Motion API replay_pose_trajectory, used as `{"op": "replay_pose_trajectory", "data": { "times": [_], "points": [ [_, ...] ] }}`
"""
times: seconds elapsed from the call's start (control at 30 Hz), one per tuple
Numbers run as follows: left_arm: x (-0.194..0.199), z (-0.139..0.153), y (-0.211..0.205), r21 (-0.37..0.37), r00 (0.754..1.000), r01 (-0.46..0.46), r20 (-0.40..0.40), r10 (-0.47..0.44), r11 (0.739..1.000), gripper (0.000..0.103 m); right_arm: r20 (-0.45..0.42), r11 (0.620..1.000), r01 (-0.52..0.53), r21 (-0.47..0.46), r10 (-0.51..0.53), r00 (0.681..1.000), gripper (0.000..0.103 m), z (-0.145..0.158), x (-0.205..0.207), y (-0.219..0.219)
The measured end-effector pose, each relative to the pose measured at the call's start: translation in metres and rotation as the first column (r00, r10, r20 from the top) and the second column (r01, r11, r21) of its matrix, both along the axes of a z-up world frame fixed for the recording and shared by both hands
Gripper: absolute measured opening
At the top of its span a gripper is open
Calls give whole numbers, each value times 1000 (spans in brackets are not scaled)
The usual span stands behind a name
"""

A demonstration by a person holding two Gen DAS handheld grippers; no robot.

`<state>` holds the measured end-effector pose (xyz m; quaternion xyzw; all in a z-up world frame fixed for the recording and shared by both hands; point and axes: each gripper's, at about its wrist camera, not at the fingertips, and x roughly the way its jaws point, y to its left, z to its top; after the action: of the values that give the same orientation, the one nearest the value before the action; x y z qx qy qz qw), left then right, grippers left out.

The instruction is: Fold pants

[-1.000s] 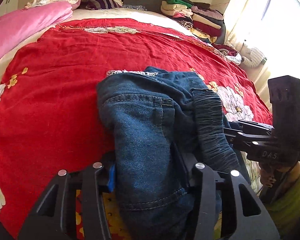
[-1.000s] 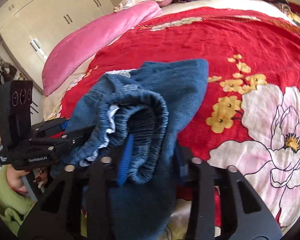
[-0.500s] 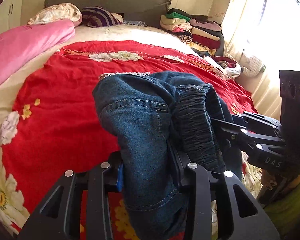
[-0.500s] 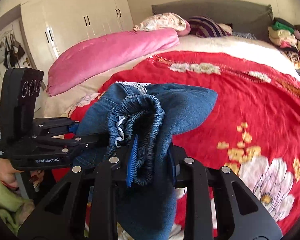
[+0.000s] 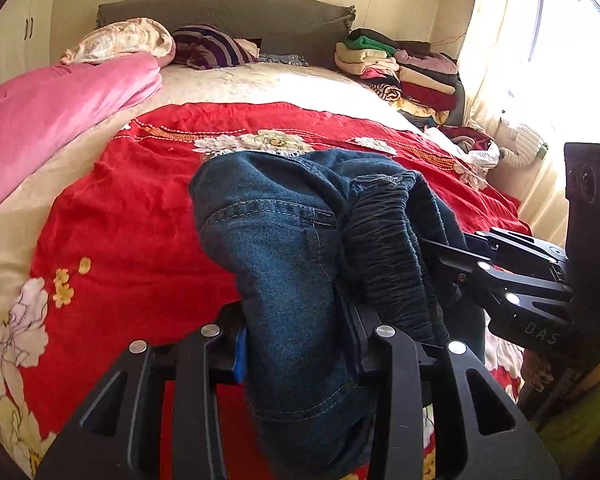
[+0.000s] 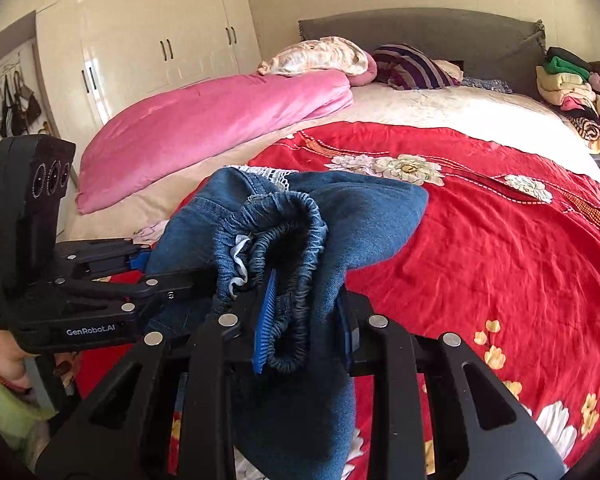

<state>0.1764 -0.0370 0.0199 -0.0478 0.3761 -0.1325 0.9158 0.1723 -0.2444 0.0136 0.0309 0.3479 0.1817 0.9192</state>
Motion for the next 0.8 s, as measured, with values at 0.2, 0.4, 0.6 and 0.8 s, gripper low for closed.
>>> {"op": "replay_pose_trajectory", "data": {
  "times": [0.2,0.4,0.6,0.8],
  "points": [
    [19,-11,-2,5,1000,1,-20,-1,1000,34,-38,999,32,4,-32,999,20,-13,16,-5],
    [26,-31,3,-8,998,-11,-70,10,1000,38,-106,998,64,-23,-66,992,24,-32,22,-10],
    [25,-52,9,-18,991,-34,-126,32,999,52,-173,992,105,-72,-116,978,41,-50,26,-17],
    [27,-61,11,-29,989,-39,-145,35,999,56,-206,988,127,-85,-142,968,45,-62,26,-21]
  ]
}}
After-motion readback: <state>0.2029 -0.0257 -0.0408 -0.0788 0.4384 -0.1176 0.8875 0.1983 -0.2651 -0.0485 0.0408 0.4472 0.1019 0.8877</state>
